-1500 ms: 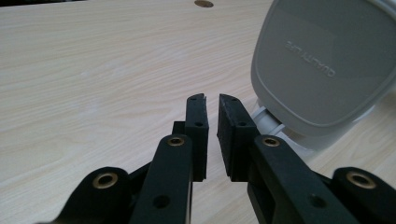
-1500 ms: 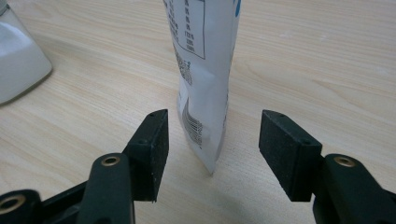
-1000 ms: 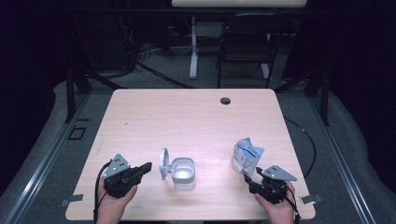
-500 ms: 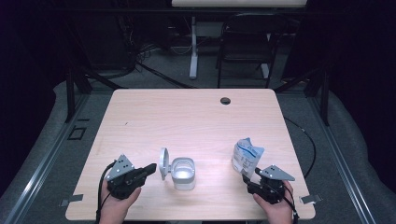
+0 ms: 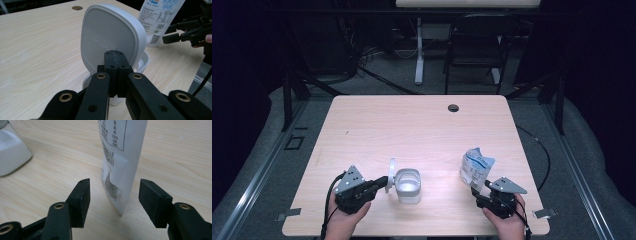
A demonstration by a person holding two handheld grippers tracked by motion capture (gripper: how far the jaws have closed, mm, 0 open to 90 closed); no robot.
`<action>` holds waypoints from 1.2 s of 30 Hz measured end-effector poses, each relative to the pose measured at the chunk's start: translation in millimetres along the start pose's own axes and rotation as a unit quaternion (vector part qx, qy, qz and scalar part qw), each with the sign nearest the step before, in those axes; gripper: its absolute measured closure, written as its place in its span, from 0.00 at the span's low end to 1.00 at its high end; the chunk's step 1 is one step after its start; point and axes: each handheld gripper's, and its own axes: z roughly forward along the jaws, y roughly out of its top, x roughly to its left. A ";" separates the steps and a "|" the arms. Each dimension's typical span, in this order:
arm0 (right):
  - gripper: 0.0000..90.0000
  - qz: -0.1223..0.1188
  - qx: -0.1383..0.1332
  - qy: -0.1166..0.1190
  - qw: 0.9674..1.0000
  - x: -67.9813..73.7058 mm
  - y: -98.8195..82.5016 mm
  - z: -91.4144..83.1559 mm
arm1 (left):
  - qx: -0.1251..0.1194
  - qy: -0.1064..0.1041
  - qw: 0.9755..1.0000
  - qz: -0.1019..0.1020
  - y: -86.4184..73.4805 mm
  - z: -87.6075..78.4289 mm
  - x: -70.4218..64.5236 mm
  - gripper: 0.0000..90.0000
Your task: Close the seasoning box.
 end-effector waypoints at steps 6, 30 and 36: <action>0.47 0.002 0.000 -0.001 1.000 -0.4 -0.1 -0.2 | 0.006 -0.015 1.000 0.012 2.9 7.6 -10.0 1.00; 0.47 0.004 -0.003 0.000 1.000 -1.1 0.1 -1.2 | 0.004 -0.015 1.000 0.012 3.5 -2.8 -7.9 1.00; 0.47 0.006 -0.002 0.001 1.000 -2.1 -0.1 -1.3 | -0.003 -0.002 1.000 -0.007 0.5 -10.0 5.6 1.00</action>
